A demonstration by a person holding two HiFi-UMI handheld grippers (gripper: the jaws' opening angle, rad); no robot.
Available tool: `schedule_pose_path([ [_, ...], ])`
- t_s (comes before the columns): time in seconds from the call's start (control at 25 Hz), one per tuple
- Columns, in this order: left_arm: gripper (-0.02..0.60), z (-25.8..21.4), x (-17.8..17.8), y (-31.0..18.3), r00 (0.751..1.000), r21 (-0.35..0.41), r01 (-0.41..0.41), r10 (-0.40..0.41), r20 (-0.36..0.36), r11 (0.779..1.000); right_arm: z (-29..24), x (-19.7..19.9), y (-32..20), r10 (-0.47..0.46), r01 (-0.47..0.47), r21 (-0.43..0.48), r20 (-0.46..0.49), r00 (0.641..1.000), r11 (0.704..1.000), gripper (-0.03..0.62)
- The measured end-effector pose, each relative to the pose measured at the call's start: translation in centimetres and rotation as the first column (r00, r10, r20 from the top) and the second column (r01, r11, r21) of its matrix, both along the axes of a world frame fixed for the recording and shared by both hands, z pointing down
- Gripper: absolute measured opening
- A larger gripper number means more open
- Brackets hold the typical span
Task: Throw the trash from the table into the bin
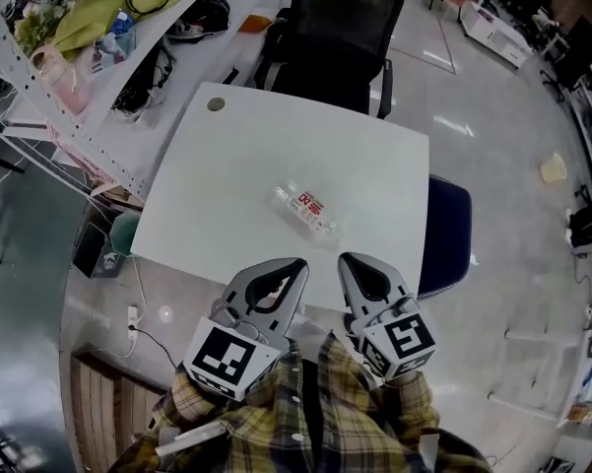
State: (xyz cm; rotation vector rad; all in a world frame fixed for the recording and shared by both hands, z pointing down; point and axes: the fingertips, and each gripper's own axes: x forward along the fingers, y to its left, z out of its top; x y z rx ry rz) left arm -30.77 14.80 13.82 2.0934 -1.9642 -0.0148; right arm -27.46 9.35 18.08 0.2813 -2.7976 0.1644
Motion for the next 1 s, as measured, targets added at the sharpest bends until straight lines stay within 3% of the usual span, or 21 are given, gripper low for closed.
schedule_pose_path([
  [0.44, 0.009, -0.5, -1.2, -5.6, 0.999, 0.019, 0.039, -0.039, 0.018, 0.999, 0.9, -1.3, -5.4, -0.035, 0.035, -0.015, -0.006, 0.999, 0.999, -0.002],
  [0.76, 0.009, -1.7, -1.3, -8.0, 0.999, 0.053, 0.006, -0.009, 0.041, 0.999, 0.5, -1.7, -7.5, -0.021, 0.021, 0.002, -0.001, 1.0, 1.0, -0.002],
  [1.0, 0.009, -1.2, -3.0, -8.4, 0.999, 0.023, 0.005, -0.006, 0.042, 1.0, 1.0, -3.4, -7.9, -0.024, 0.024, -0.011, -0.017, 1.0, 1.0, -0.002],
])
